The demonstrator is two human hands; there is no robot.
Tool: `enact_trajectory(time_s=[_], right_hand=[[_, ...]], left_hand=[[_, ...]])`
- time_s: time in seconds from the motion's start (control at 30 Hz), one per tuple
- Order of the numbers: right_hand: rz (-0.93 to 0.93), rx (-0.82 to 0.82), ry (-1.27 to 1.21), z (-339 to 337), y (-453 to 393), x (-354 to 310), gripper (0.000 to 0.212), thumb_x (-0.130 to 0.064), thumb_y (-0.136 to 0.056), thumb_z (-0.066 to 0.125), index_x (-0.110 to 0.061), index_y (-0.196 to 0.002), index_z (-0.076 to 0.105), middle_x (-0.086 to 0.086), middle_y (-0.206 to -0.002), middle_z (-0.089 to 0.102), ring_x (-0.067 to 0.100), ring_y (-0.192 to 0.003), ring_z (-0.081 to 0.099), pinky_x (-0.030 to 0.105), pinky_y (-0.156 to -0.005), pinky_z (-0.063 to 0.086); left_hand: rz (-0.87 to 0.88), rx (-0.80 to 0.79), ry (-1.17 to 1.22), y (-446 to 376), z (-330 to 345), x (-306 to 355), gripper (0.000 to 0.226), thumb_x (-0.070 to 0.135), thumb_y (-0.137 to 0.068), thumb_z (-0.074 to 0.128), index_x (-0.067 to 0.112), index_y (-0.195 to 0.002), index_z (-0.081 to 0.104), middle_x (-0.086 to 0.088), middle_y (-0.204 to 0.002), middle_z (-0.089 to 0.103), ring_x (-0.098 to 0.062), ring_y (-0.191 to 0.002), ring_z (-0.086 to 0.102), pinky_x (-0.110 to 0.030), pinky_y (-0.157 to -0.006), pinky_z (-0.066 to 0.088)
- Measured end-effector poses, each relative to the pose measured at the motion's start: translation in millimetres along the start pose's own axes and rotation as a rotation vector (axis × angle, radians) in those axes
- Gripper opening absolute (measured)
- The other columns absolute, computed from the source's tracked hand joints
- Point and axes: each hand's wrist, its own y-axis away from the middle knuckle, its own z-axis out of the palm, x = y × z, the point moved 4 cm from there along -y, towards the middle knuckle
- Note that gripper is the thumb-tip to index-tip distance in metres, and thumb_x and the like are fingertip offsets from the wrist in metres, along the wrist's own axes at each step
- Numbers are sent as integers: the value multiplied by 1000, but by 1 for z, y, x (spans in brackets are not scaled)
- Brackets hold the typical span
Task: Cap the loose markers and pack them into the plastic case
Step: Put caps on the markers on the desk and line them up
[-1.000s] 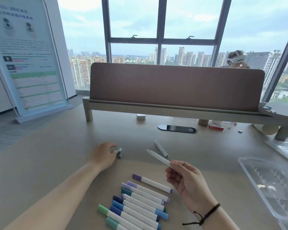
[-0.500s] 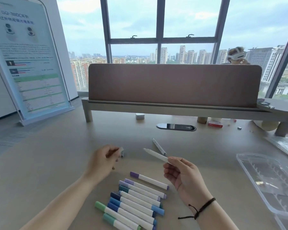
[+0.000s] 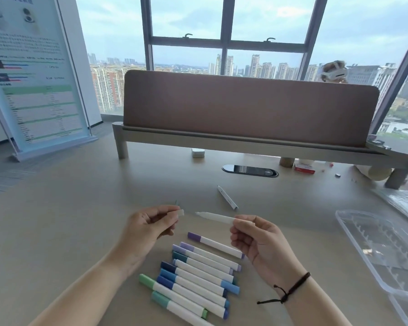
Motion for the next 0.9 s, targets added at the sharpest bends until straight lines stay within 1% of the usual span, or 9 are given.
enact_trajectory(time_s=[0.17,0.27,0.33,0.47,0.63,0.73,0.83,0.9], right_hand=[[-19,-33,13,5,2,0,21,-4,-67,72,2,-86,66,18,-69,64,21,-55,61,27,-54,56],[-31,-40,21,8,4,-1,32,-10,-59,78,2,-86,67,19,-69,64,22,-55,61,28,-54,56],[-33,-45,27,8,5,0,35,-11,-56,79,3,-86,67,19,-69,64,22,-55,61,28,-54,55],[-32,-54,38,9,6,-1,25,-4,-67,72,5,-89,66,20,-70,63,23,-56,60,28,-55,55],[-41,-53,47,10,7,-4,22,-4,-68,71,5,-88,66,19,-69,64,22,-55,60,27,-54,55],[-47,-51,46,9,7,-5,21,-3,-68,71,4,-87,67,18,-68,64,22,-54,60,27,-54,55],[-43,-57,44,9,8,-5,20,-3,-68,71,4,-86,67,19,-68,63,22,-54,60,27,-54,55],[-40,-66,58,10,8,-4,19,-3,-68,71,4,-85,68,20,-69,63,24,-55,59,28,-54,55]], left_hand=[[17,-50,4,4,3,4,14,4,-83,70,8,-95,78,-15,-79,71,-17,-69,63,-26,-68,59],[34,-95,-22,7,4,8,18,16,-78,73,13,-94,79,-16,-80,73,-18,-70,64,-26,-70,59],[47,-112,-56,9,5,9,23,24,-72,74,15,-93,80,-20,-81,72,-20,-70,63,-28,-71,58],[52,-116,-102,12,6,11,27,27,-73,73,14,-96,79,-22,-84,72,-24,-72,63,-34,-76,58],[60,-102,-104,13,6,13,27,27,-72,73,14,-96,79,-21,-83,72,-24,-72,63,-41,-81,56],[63,-100,-103,14,7,14,25,29,-72,73,17,-93,80,-19,-81,72,-24,-72,63,-38,-79,57],[65,-103,-107,15,7,15,27,28,-72,73,16,-94,79,-20,-81,71,-24,-71,63,-34,-75,58],[62,-132,-136,16,8,15,28,29,-72,72,14,-96,78,-19,-80,72,-24,-70,64,-31,-73,58]])
